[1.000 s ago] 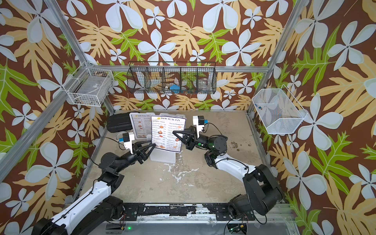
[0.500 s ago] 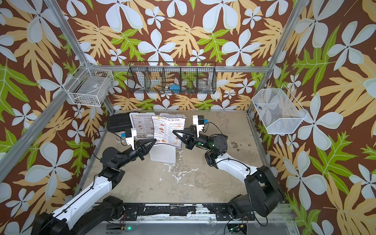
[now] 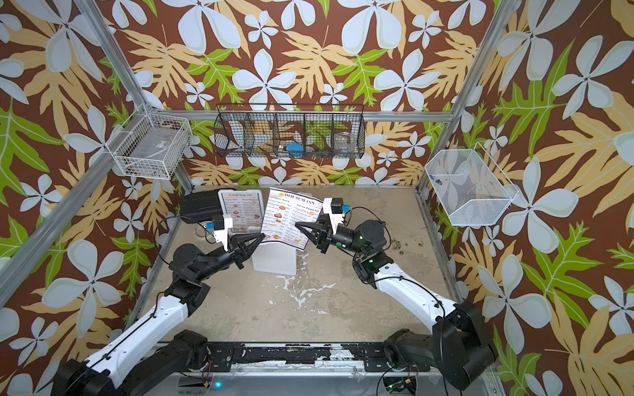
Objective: Insert the menus into the narrow rack
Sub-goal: Pick up the menu from the center of the board, then insert the menu into the narrow rack.
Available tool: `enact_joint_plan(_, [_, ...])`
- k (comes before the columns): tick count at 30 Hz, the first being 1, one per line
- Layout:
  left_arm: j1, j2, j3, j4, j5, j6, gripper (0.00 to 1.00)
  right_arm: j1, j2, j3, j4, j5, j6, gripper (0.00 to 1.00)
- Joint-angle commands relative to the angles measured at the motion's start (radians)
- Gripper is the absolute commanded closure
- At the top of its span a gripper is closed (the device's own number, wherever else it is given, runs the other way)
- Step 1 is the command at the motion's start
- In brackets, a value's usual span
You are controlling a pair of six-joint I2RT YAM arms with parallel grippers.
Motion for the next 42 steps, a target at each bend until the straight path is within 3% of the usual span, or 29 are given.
enact_joint_plan(1, [0.002,-0.003,0.009,0.002,0.003,0.017,1.0,-0.001,0.004,0.011,-0.04,0.02,-0.053,0.85])
enact_joint_plan(7, [0.002,-0.01,0.012,-0.024,-0.048,0.032,1.0,-0.001,0.028,0.023,-0.011,0.027,-0.026,1.0])
enact_joint_plan(11, [0.003,-0.02,0.017,-0.035,-0.098,0.056,0.81,0.0,0.06,0.039,0.057,0.019,0.035,1.0])
enact_joint_plan(16, [0.031,-0.01,0.042,-0.01,-0.072,0.072,0.65,0.0,0.104,0.07,0.121,0.025,0.094,1.0])
enact_joint_plan(22, [0.084,0.013,0.069,0.043,-0.024,0.043,0.52,-0.001,0.159,0.125,0.18,0.009,0.16,1.0])
enact_joint_plan(27, [0.151,0.045,0.067,0.113,0.03,-0.014,0.5,-0.001,0.178,0.15,0.22,0.004,0.187,1.0])
enact_joint_plan(37, [0.19,0.076,0.083,0.143,0.023,-0.014,0.49,-0.001,0.278,0.25,0.252,-0.03,0.244,1.0])
enact_joint_plan(42, [0.2,0.092,0.096,0.155,0.025,-0.012,0.55,-0.001,0.319,0.291,0.259,-0.038,0.264,1.0])
